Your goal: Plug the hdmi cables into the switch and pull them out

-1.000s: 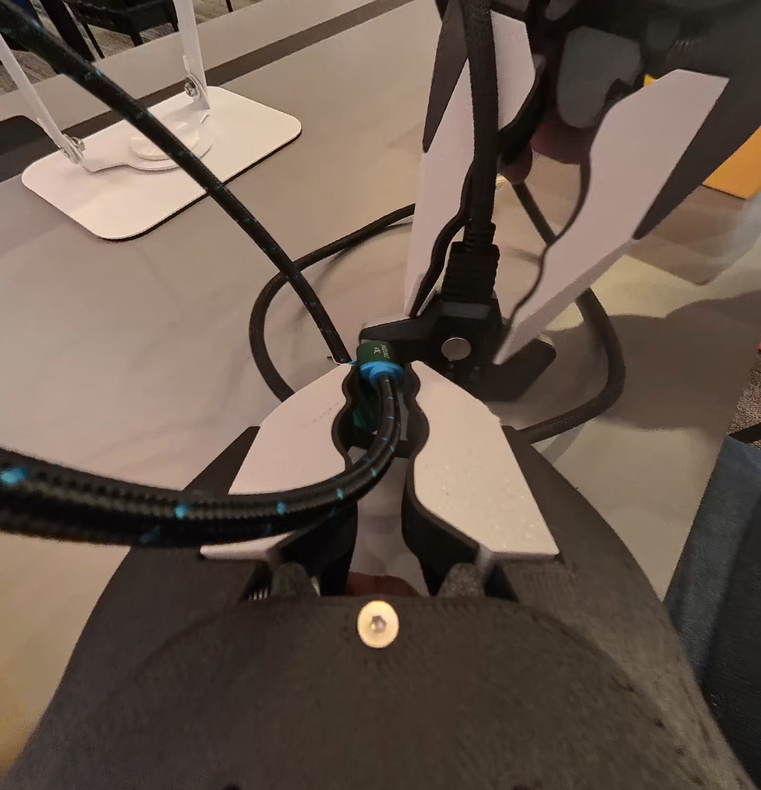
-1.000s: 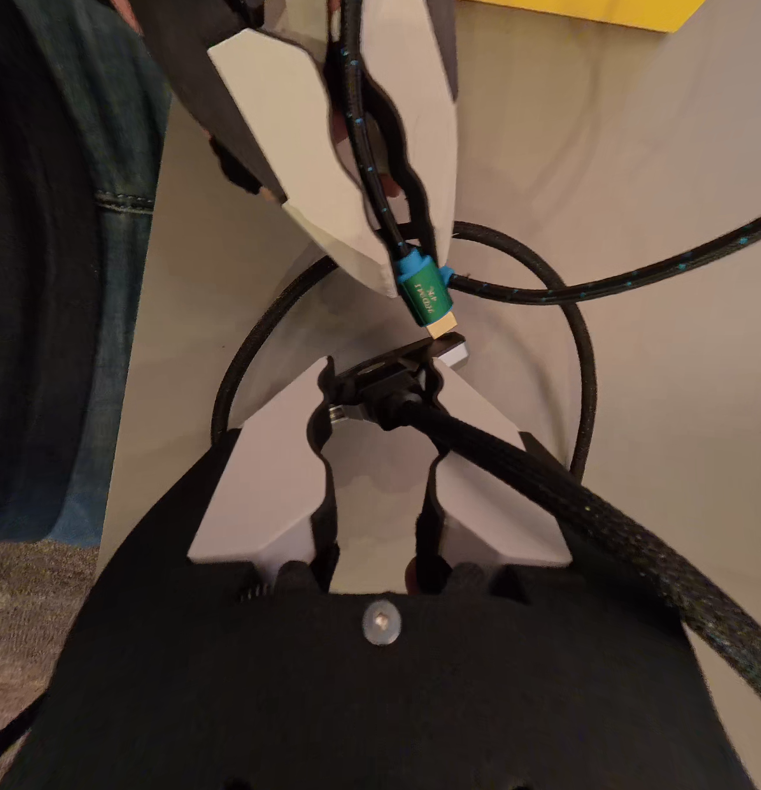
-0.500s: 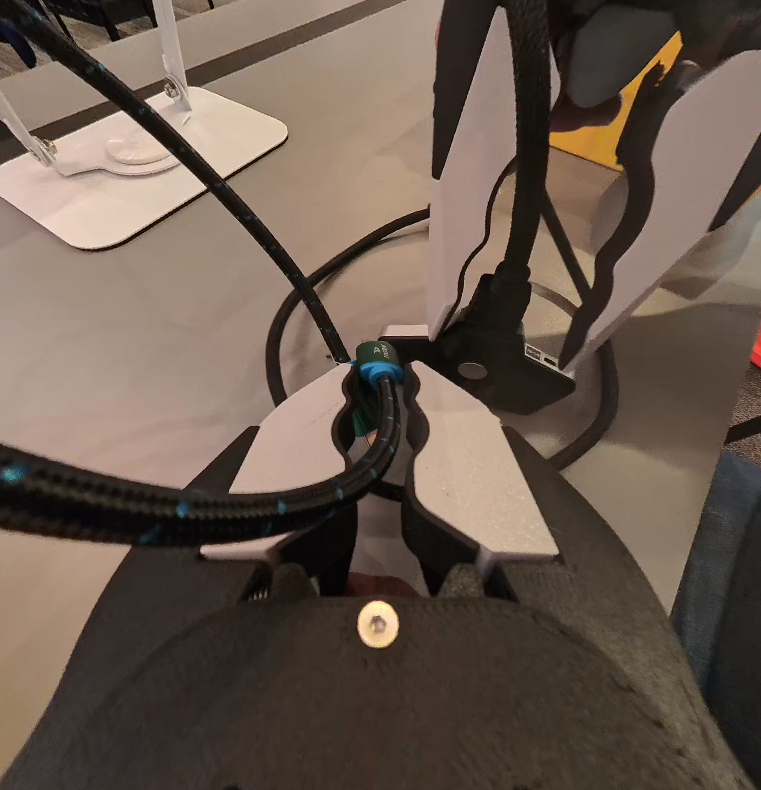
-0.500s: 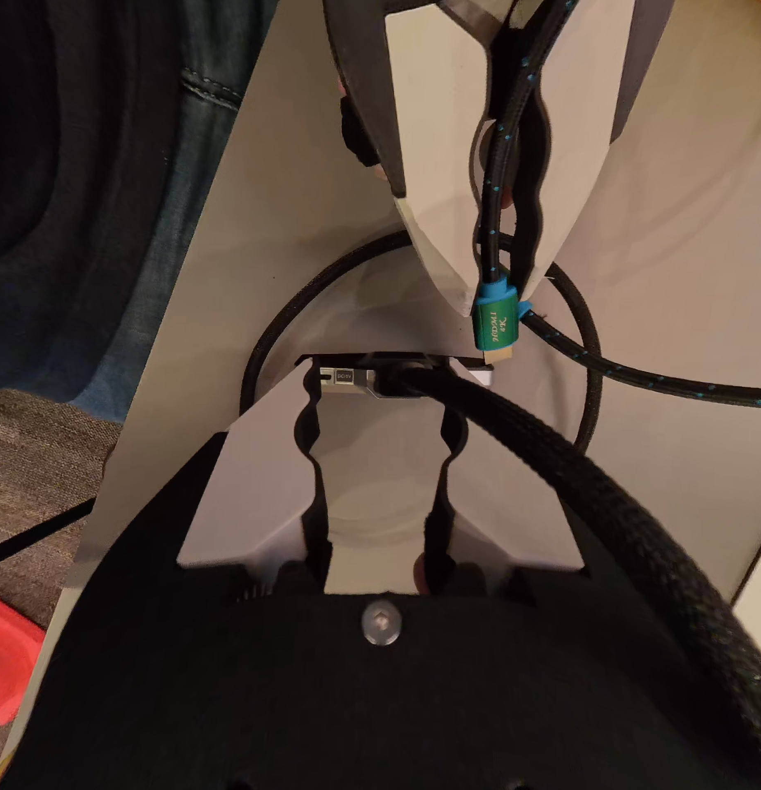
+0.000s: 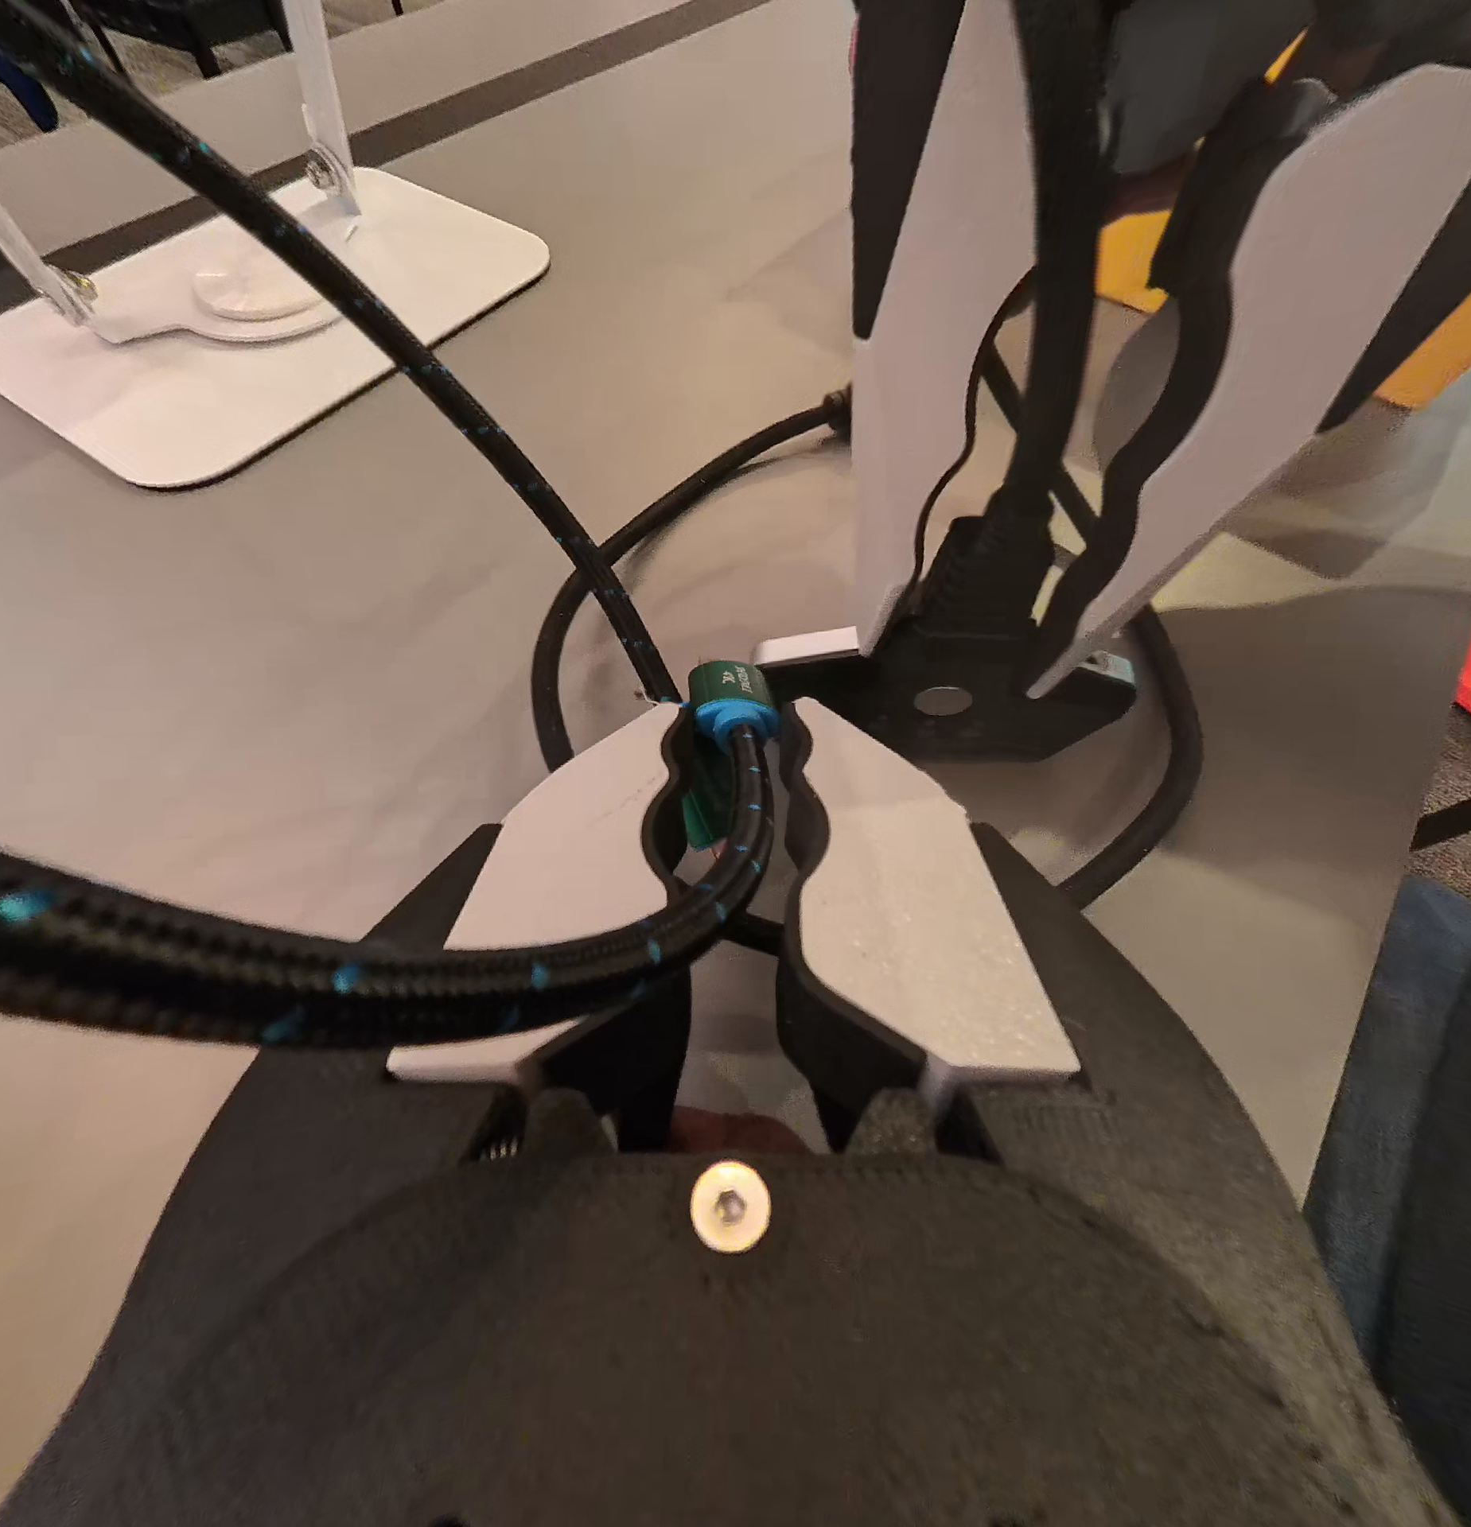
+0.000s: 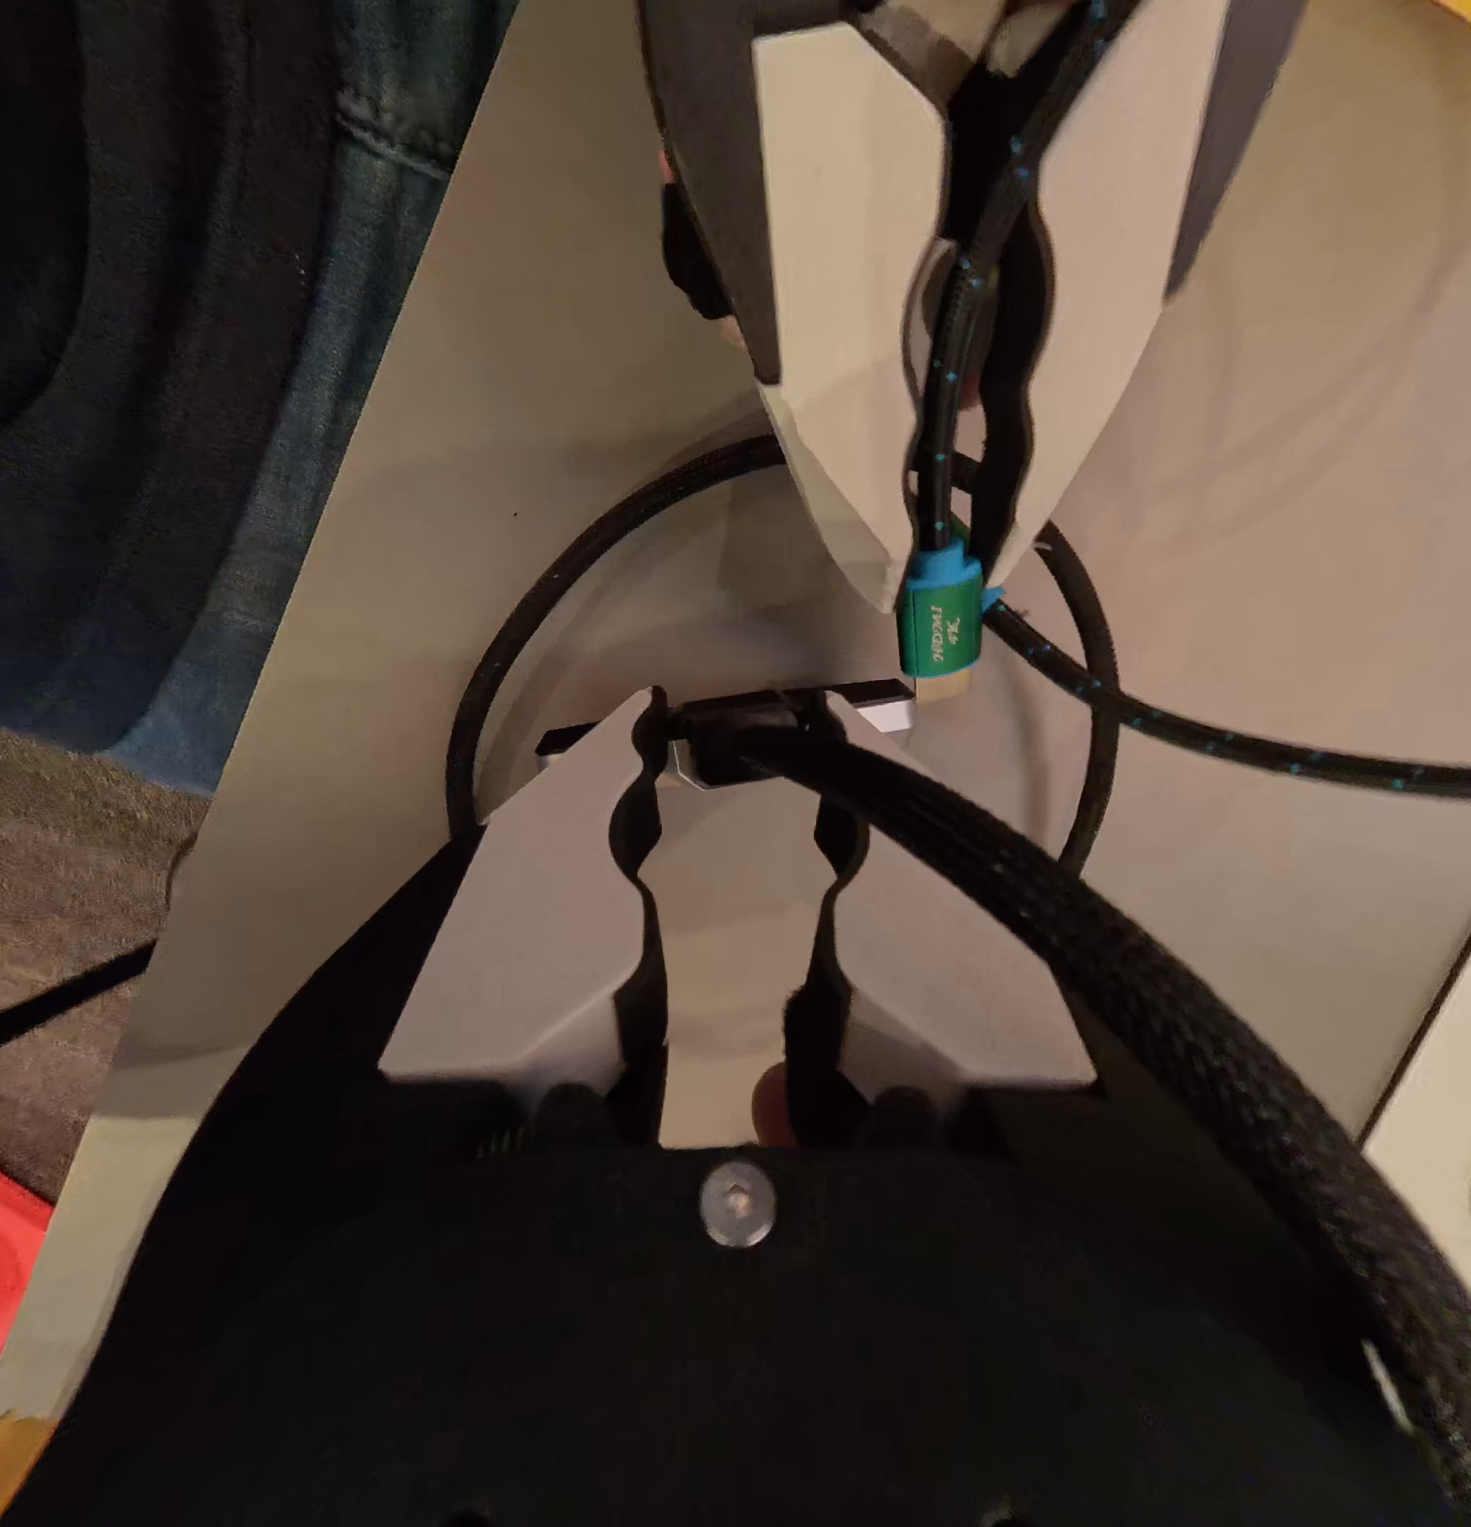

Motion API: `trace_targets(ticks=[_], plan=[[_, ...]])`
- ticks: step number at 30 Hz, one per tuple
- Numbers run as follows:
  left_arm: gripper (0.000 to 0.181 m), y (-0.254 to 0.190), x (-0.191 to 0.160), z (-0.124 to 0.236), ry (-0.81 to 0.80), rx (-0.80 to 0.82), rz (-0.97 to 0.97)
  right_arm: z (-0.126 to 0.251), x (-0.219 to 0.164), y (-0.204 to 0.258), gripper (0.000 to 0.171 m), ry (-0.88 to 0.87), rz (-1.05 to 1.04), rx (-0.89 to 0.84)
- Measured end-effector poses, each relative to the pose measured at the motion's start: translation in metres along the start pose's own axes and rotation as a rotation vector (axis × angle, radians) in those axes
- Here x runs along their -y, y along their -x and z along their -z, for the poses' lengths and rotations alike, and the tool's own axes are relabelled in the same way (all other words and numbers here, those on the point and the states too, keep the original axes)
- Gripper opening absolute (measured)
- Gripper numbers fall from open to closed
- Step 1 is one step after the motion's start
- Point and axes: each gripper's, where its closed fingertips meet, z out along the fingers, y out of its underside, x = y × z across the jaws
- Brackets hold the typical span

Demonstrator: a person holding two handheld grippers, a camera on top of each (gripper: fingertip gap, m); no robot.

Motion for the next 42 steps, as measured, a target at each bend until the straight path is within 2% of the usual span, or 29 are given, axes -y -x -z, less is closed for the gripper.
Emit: trace_targets(ticks=[9, 14, 20, 29, 35, 38, 42], plan=[[0.019, 0.020, 0.019, 0.022, -0.084, 0.017, 0.028, 0.018, 0.013, -0.013, 0.028, -0.291, -0.189, -0.083], [0.019, 0.013, 0.020, 0.024, -0.063, -0.010, -0.017, 0.013, 0.011, -0.016, 0.029, -0.330, -0.242, -0.099], [0.019, -0.003, 0.001, 0.008, 0.023, -0.039, -0.054, -0.005, 0.015, -0.005, 0.024, -0.285, -0.277, -0.019], [0.019, -0.005, -0.006, 0.002, 0.057, -0.023, -0.082, 0.002, -0.001, 0.007, 0.048, -0.106, -0.128, 0.024], [0.019, -0.008, -0.011, -0.003, 0.064, -0.029, -0.088, 0.011, -0.016, 0.005, 0.053, -0.032, -0.063, 0.011], [0.019, -0.007, -0.009, -0.004, 0.064, -0.028, -0.088, 0.013, -0.028, 0.004, 0.044, 0.050, -0.024, 0.019], [0.019, -0.006, -0.008, -0.004, 0.062, -0.026, -0.082, 0.012, -0.028, 0.005, 0.035, 0.071, 0.028, 0.049]])
